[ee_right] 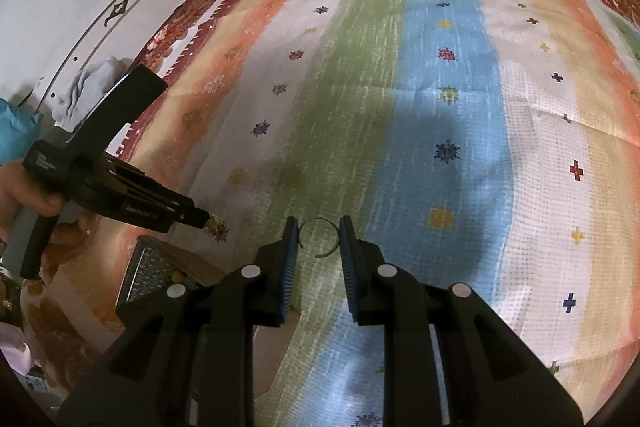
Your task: Organize jewelry
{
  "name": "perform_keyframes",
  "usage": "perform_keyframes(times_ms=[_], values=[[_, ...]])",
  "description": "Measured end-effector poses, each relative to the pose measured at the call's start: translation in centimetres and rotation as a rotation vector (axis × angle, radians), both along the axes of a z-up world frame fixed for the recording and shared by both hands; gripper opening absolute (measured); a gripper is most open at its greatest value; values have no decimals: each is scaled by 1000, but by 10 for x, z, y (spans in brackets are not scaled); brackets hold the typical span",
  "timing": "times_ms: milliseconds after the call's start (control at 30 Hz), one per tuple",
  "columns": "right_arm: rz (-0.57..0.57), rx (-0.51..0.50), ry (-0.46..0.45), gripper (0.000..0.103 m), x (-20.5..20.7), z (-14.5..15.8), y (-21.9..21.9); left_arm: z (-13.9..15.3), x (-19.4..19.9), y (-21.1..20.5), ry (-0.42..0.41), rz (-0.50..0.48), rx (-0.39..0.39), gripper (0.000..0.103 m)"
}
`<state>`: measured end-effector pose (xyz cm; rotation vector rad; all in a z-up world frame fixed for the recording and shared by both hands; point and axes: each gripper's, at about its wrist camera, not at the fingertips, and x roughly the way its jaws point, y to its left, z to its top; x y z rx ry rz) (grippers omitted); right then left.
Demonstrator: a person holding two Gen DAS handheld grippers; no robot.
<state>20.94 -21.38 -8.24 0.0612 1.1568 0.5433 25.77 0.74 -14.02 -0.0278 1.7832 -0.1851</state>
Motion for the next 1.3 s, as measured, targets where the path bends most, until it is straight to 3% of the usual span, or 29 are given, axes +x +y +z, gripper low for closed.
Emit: perform_keyframes(times_ms=[200, 500, 633, 733, 1100, 1300], values=[[11, 0, 2, 22, -1, 0, 1, -3, -7, -26, -8, -3, -26, 34], [8, 3, 1, 22, -1, 1, 0, -28, -8, -52, 30, -41, 17, 33], [9, 3, 1, 22, -1, 0, 0, -31, 3, -58, 39, -38, 38, 20], [12, 3, -1, 22, -1, 2, -1, -32, 9, -50, 42, -21, 15, 18], [18, -6, -4, 22, -2, 2, 3, -18, 8, -49, -32, -30, 38, 14], [37, -14, -13, 22, -6, 3, 9, 3, 3, -41, -74, -18, 46, 14]])
